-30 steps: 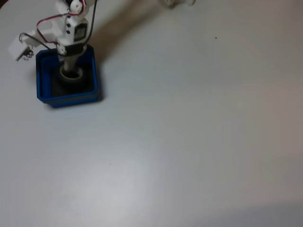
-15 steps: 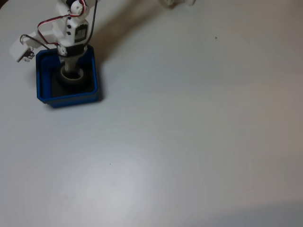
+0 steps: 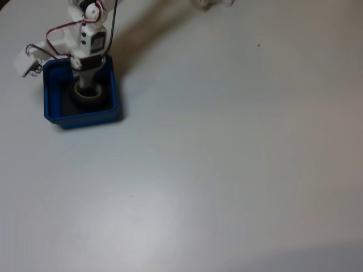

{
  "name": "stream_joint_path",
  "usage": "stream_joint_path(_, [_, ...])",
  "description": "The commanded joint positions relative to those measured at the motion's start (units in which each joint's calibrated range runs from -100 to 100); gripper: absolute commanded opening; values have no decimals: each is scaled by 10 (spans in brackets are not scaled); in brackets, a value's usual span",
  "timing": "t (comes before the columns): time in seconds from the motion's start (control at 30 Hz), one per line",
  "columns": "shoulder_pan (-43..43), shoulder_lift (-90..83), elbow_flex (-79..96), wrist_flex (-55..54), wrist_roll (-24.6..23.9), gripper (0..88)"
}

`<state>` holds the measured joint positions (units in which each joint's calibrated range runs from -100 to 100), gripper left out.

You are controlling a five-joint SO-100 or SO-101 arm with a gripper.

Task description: Pick the black tape roll and drop it in the blue box

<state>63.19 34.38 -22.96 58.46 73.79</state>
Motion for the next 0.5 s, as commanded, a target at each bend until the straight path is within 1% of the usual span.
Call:
stream_joint_path(0.0, [-1,-5,-35,-8,3,12])
stream_joint_path(0.47, [-1,2,-35,-11,3,12])
